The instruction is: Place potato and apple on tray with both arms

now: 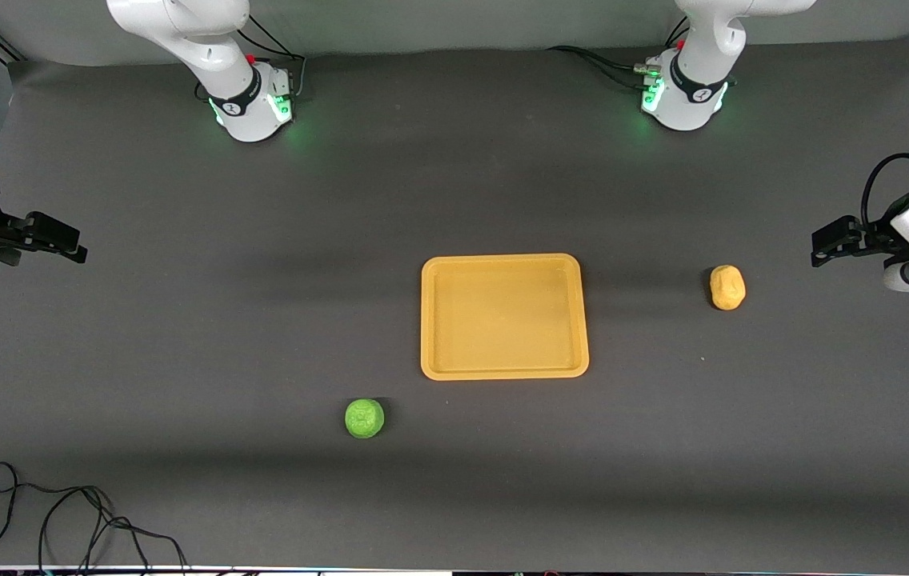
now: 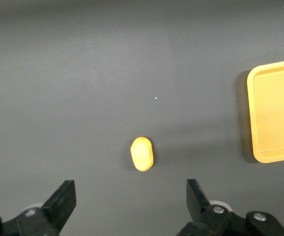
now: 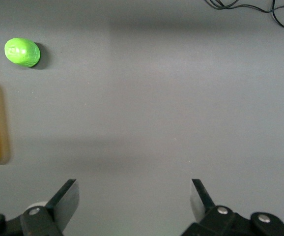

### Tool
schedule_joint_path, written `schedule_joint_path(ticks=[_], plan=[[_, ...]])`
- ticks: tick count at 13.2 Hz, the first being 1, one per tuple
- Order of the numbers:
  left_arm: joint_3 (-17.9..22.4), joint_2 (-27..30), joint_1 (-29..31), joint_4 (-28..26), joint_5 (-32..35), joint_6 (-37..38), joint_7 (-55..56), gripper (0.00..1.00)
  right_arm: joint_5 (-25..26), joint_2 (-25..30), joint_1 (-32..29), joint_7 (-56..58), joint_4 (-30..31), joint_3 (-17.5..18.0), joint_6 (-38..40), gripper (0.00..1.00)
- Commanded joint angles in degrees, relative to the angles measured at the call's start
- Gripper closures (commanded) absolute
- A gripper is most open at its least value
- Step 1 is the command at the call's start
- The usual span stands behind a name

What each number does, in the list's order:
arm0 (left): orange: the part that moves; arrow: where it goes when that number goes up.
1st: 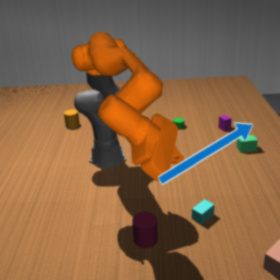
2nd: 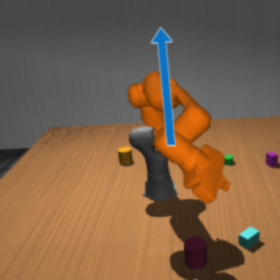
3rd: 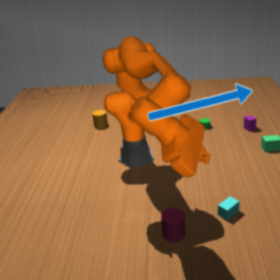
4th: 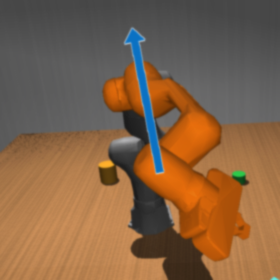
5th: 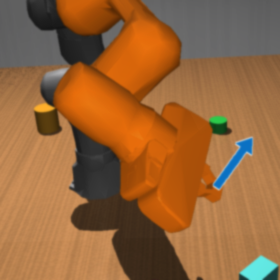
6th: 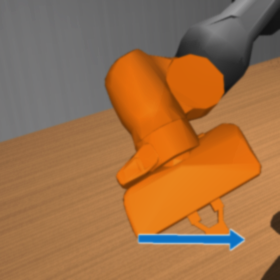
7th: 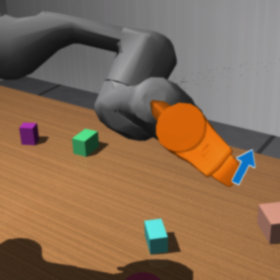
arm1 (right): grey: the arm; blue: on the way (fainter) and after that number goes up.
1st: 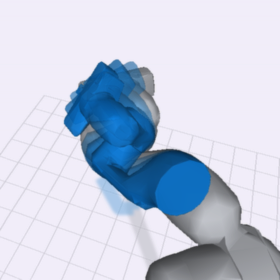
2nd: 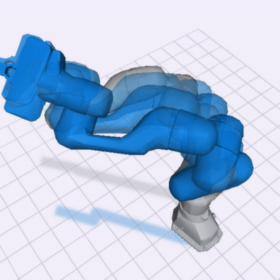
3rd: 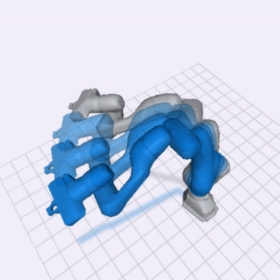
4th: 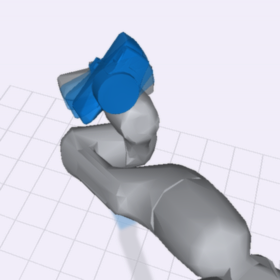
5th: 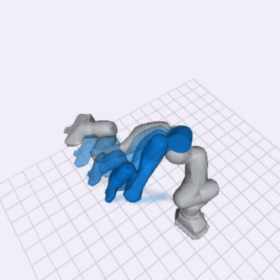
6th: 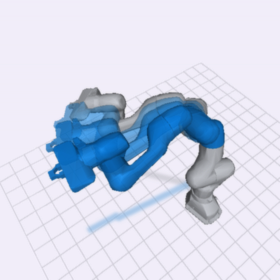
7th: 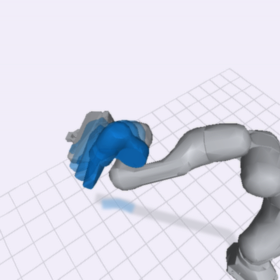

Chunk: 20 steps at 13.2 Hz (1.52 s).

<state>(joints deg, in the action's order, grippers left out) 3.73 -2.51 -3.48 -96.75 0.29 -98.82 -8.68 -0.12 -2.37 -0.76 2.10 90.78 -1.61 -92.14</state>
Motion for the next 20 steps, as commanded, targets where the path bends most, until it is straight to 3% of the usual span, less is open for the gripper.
schedule_joint_path(ticks=[1, 5, 6, 8, 11, 14, 20], plan=[[0.23, -0.56, -0.48, 1.21, 0.59, 0.73, 0.95, 0.0, -1.11, 0.26, -0.11, -0.61, -0.25, -0.06, 0.29, 0.0], [0.31, -0.3, -0.39, -0.8, 0.68, -0.4, 0.77, 0.01, -1.19, 0.26, -0.11, -0.7, -0.34, -0.06, 0.29, 0.0], [0.31, -0.21, -0.39, -2.81, 1.12, -2.24, 0.77, 0.05, -1.2, 0.17, -0.11, -0.7, -0.43, -0.06, 0.21, 0.0], [0.31, -0.3, -0.04, -9.13, 1.21, -7.59, 0.42, 0.09, -1.2, -0.26, 0.06, -0.7, -0.69, -0.06, 0.12, 0.0], [0.4, -2.14, 0.32, -17.22, 1.12, -17.34, -0.02, 0.01, -1.2, -0.35, 0.15, -0.96, -0.69, 0.03, 0.12, 0.0], [0.58, -3.99, 1.19, -24.17, 0.77, -27.72, 0.16, 0.01, -1.11, -0.35, 0.24, -0.61, -0.6, 0.03, -0.06, 0.0], [0.58, -13.91, 1.46, -25.86, -2.13, -30.38, 0.08, 0.01, -1.2, -2.55, 3.21, -1.31, -0.95, 0.65, -2.69, 0.0]])
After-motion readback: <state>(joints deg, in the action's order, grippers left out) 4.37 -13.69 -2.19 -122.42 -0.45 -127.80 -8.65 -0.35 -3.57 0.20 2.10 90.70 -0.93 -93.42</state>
